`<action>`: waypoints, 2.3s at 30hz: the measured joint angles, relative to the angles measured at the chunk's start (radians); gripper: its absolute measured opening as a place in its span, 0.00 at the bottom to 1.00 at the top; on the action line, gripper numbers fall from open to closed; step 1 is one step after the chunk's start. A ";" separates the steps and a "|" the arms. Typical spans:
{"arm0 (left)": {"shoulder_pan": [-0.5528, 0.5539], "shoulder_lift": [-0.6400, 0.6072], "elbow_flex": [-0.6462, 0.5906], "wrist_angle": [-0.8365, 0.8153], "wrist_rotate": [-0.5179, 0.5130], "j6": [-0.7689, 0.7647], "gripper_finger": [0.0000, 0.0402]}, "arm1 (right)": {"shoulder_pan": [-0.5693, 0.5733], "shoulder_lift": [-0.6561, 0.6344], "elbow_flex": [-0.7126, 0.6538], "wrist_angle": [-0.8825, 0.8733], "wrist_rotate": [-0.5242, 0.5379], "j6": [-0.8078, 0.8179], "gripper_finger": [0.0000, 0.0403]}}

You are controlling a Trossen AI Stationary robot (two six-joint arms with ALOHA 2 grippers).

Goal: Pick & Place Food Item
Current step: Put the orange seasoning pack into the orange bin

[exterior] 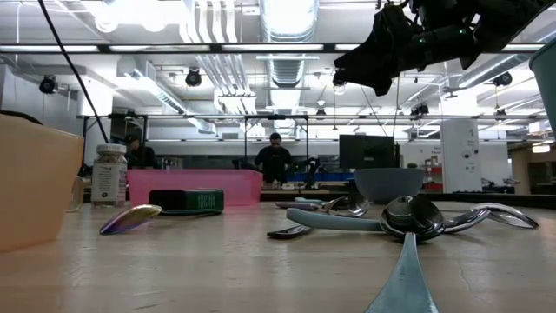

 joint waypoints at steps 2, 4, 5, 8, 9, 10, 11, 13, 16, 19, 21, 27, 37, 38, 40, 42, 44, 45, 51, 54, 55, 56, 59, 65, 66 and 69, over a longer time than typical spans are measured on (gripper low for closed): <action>-0.016 0.000 -0.020 0.015 -0.001 -0.034 0.00 | 0.000 0.000 0.000 0.000 0.000 0.000 0.52; -0.031 -0.001 -0.040 0.050 -0.024 -0.037 0.00 | 0.000 0.000 0.000 0.000 0.000 0.000 0.52; -0.038 -0.002 -0.049 0.076 -0.043 -0.037 0.00 | 0.000 0.000 0.000 0.000 0.000 0.000 0.52; -0.048 -0.016 -0.071 0.120 -0.076 -0.042 0.00 | 0.000 0.000 0.000 0.000 0.000 0.000 0.52; -0.050 -0.024 -0.080 0.125 -0.078 -0.049 0.00 | 0.000 0.000 0.000 0.000 0.000 0.000 0.52; -0.053 -0.034 -0.093 0.125 -0.079 -0.061 0.00 | 0.000 0.000 0.000 0.000 0.000 0.000 0.52; -0.056 -0.042 -0.107 0.130 -0.082 -0.078 0.00 | 0.000 0.000 0.000 0.000 0.000 0.000 0.52; -0.063 -0.064 -0.138 0.153 -0.088 -0.106 0.00 | 0.000 -0.001 0.000 0.000 0.000 0.000 0.52; -0.067 -0.111 -0.209 0.225 -0.101 -0.119 0.00 | 0.000 -0.001 0.000 0.000 0.000 0.000 0.52; -0.067 -0.167 -0.298 0.332 -0.102 -0.119 0.00 | 0.000 -0.001 0.000 0.000 0.000 0.000 0.52; -0.067 -0.200 -0.355 0.404 -0.102 -0.119 0.00 | 0.000 -0.001 0.000 0.000 0.000 0.000 0.52; -0.082 -0.254 -0.500 0.612 -0.102 -0.100 0.00 | 0.000 -0.001 0.000 0.000 0.000 0.000 0.52; -0.089 -0.319 -0.569 0.664 -0.116 -0.057 0.00 | 0.000 -0.001 0.000 0.000 0.000 0.000 0.52; -0.094 -0.319 -0.572 0.672 -0.118 -0.052 0.00 | 0.000 -0.001 0.000 0.000 0.000 0.000 0.52; -0.103 -0.321 -0.580 0.691 -0.125 -0.047 0.00 | 0.000 -0.001 0.000 0.000 0.000 0.000 0.52; -0.109 -0.323 -0.582 0.693 -0.127 -0.048 0.00 | 0.000 -0.001 0.000 0.000 0.000 0.000 0.52; -0.116 -0.324 -0.582 0.693 -0.135 -0.048 0.00 | 0.000 -0.001 0.000 0.000 0.000 0.000 0.52; -0.118 -0.325 -0.585 0.694 -0.138 -0.051 0.00 | 0.000 -0.001 0.000 0.000 0.000 0.000 0.52; -0.125 -0.344 -0.650 0.750 -0.159 -0.128 0.00 | 0.000 -0.001 0.000 0.000 0.000 0.000 0.52; -0.125 -0.365 -0.701 0.814 -0.164 -0.139 0.00 | 0.000 -0.001 0.000 0.000 0.000 0.000 0.52; -0.125 -0.371 -0.717 0.832 -0.167 -0.146 0.00 | 0.000 -0.001 0.000 0.000 0.000 0.000 0.52; -0.125 -0.377 -0.735 0.853 -0.168 -0.150 0.00 | 0.000 -0.001 0.000 0.000 0.000 0.000 0.52; -0.125 -0.386 -0.791 0.931 -0.169 -0.150 0.00 | 0.000 -0.001 0.000 0.000 0.000 0.000 0.52; -0.128 -0.383 -0.895 1.076 -0.127 -0.206 0.00 | 0.000 -0.001 0.000 0.000 0.000 0.000 0.52; -0.128 -0.383 -0.909 1.101 -0.124 -0.222 0.00 | 0.000 -0.001 0.000 0.000 0.000 0.000 0.52; -0.128 -0.383 -0.941 1.170 -0.121 -0.230 0.00 | 0.000 -0.001 0.000 0.000 0.000 0.000 0.52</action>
